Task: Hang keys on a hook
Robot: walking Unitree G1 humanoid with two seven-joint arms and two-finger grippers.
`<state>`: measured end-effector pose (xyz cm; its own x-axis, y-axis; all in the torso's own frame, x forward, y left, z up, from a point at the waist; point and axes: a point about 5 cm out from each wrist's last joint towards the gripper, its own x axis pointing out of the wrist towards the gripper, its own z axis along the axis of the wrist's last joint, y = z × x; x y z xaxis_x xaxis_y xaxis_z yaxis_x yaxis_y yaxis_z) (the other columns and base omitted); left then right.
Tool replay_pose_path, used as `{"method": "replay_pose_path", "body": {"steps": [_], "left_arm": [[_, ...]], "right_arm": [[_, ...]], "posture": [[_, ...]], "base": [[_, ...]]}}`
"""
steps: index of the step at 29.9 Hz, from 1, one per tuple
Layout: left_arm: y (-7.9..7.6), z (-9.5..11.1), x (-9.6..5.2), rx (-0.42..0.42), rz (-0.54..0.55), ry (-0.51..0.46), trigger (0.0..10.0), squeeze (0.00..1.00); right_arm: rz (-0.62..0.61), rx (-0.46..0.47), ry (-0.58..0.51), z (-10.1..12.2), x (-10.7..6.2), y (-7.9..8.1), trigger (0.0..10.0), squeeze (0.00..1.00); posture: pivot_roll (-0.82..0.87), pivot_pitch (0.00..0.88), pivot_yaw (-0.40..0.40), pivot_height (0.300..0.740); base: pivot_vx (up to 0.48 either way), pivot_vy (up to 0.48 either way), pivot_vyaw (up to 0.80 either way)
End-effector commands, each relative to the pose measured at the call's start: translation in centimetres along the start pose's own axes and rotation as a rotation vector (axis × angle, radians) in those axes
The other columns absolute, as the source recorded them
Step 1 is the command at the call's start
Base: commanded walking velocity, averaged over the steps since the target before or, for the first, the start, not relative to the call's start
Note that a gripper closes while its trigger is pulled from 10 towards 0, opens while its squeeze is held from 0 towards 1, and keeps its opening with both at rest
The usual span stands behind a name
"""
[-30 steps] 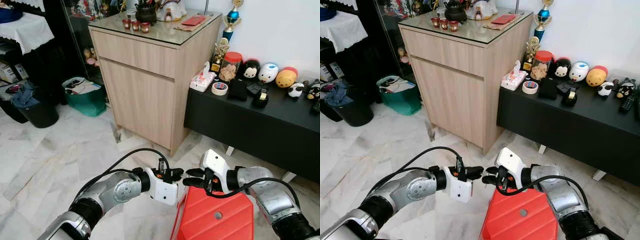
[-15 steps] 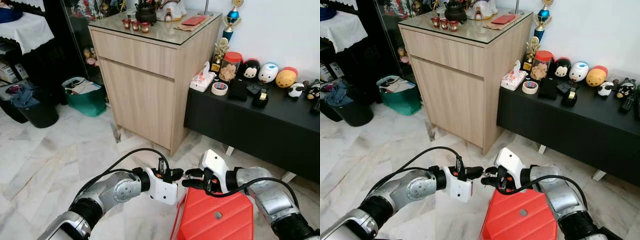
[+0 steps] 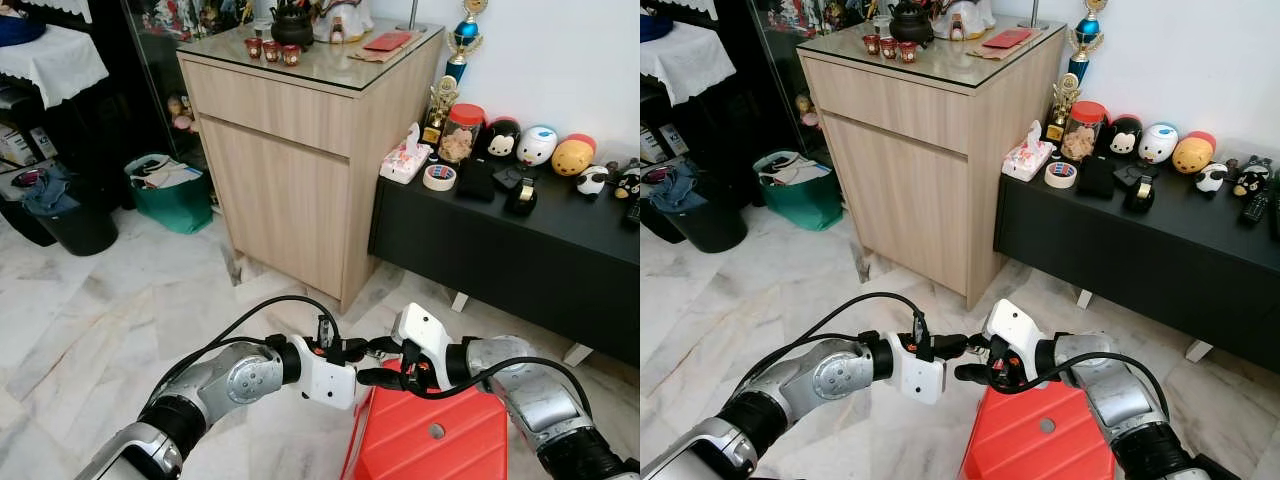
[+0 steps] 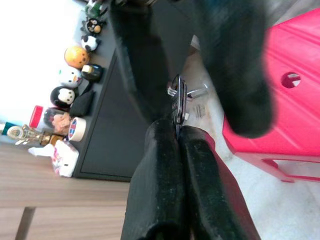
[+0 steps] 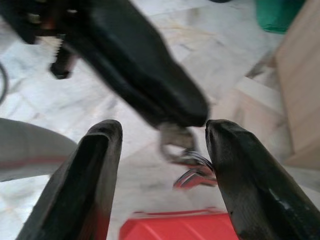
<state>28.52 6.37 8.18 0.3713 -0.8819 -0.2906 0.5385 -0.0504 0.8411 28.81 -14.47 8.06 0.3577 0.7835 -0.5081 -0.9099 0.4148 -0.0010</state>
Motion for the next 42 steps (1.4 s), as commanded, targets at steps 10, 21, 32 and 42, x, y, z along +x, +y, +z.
{"method": "replay_pose_path", "body": {"steps": [10,21,32,42], "left_arm": [[-0.6,0.2,-0.2,0.01,-0.073,-0.024,0.0,0.0],[-0.3,0.5,-0.7,0.051,-0.069,-0.054,0.0,0.0],[2.3,1.7,-0.8,0.176,0.082,-0.139,0.0,0.0],[0.9,1.0,-1.5,0.191,-0.01,-0.117,0.0,0.0]], "right_arm": [[-0.251,0.005,-0.091,1.7,-0.4,-3.1,10.0,0.0],[-0.17,-0.014,-0.038,0.8,0.2,-2.3,10.0,0.0],[-0.02,0.012,0.086,-1.6,0.3,-0.7,10.0,0.0],[-0.079,0.028,0.123,-2.3,-0.6,-1.7,10.0,0.0]], "posture": [[-0.04,0.0,-0.012,0.74],[-0.04,0.0,-0.012,0.74],[-0.03,0.0,-0.012,0.74],[-0.03,0.0,-0.014,0.74]], "base": [[0.0,0.0,0.0],[0.0,0.0,0.0],[0.0,0.0,0.0],[0.0,0.0,0.0]]}}
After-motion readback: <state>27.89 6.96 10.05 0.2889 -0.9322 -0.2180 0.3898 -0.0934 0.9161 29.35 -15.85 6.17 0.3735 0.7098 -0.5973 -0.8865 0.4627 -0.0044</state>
